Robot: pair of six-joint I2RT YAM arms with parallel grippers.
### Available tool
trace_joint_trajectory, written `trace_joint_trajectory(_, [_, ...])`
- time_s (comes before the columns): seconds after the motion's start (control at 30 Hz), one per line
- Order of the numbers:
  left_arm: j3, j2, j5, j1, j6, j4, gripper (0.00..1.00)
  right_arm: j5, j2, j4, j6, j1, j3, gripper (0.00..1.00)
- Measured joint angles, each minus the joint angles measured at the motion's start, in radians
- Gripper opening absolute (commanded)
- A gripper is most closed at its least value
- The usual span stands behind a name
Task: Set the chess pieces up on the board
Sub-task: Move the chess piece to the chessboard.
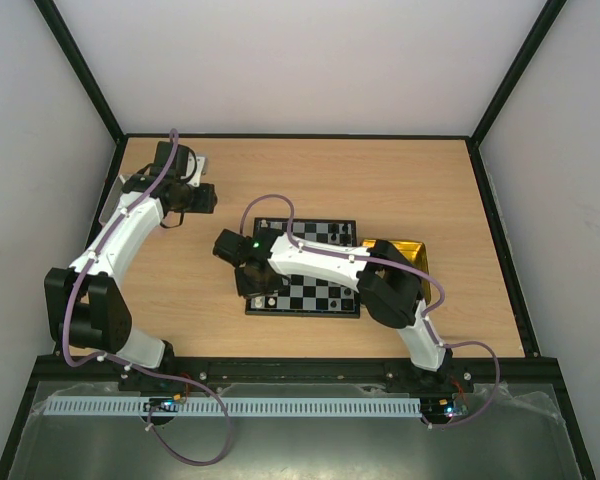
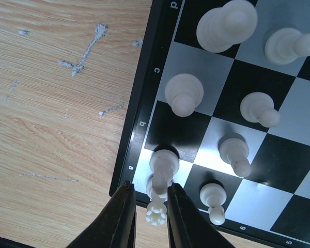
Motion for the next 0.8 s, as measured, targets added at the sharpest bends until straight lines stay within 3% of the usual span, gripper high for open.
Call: trace_joint_trajectory(0.8, [0.000, 0.000, 0.003, 0.000, 0.000, 0.000, 0.53, -0.009, 0.011, 0.026, -0.015, -0.013, -0.020, 0.15])
